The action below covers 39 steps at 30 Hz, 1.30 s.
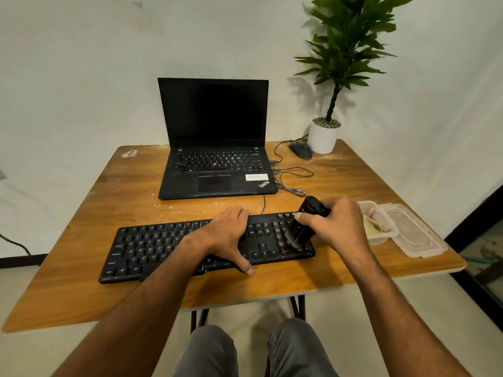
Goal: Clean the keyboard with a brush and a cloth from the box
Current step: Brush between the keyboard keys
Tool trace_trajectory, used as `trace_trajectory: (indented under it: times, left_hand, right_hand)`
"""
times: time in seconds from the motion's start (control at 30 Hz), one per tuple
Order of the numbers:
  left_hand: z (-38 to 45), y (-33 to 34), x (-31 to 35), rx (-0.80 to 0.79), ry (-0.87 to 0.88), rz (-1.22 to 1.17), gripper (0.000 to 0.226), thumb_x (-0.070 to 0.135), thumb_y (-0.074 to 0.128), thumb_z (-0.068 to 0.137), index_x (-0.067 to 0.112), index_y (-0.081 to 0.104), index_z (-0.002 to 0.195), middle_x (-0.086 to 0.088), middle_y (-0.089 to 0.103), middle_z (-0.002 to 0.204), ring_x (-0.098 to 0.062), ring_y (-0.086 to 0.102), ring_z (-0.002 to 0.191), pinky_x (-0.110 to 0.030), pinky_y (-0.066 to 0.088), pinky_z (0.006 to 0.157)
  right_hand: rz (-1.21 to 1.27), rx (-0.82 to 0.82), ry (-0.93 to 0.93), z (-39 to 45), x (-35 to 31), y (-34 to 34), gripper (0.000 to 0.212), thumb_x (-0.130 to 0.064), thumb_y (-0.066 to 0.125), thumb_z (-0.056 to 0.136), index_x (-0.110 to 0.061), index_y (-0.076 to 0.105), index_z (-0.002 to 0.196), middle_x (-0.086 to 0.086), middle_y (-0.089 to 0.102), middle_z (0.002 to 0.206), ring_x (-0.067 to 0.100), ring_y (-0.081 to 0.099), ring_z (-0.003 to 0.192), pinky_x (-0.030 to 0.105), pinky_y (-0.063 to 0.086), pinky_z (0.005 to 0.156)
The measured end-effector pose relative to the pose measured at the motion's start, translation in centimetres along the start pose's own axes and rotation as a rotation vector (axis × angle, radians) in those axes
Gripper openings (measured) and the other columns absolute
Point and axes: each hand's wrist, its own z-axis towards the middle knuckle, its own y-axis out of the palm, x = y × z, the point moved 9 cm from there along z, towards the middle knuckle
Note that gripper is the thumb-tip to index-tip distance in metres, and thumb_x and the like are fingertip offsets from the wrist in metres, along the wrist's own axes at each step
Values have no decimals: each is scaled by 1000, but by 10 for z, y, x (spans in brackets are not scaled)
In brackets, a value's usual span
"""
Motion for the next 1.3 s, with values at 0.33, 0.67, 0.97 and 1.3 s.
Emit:
trace_trajectory:
  times: [0.33,0.67,0.97,1.3]
  left_hand:
    - [19,-2,21,5,-4,45,132,81,85,53,13,30,152,-1,34,133,-18,34,120,-40,41,113]
    - [16,-2,22,-30,-42,37,137,78,87,54,11,25,156,-2,33,136,-19,33,125,-41,38,117]
    - [18,0,20,-43,-57,21,143,79,88,52,9,22,158,-4,33,139,-21,33,128,-42,37,119]
    - [18,-1,21,-51,-58,36,140,78,87,53,10,23,157,-5,33,141,-22,33,130,-41,36,119]
  right_hand:
    - [-204,-79,-144,-11,-28,53,21,-41,80,73,-22,70,72,-13,59,58,4,57,54,18,37,43]
    - [-7,-4,-43,73,-44,42,34,-36,90,65,-12,72,79,1,71,73,17,70,69,40,62,64]
    - [-209,-22,-60,87,-37,27,19,-20,83,71,-7,70,78,-3,60,64,5,56,58,20,43,46]
    - [-259,-154,-152,75,-55,46,18,-19,86,69,-15,68,73,-7,61,64,4,56,60,18,37,47]
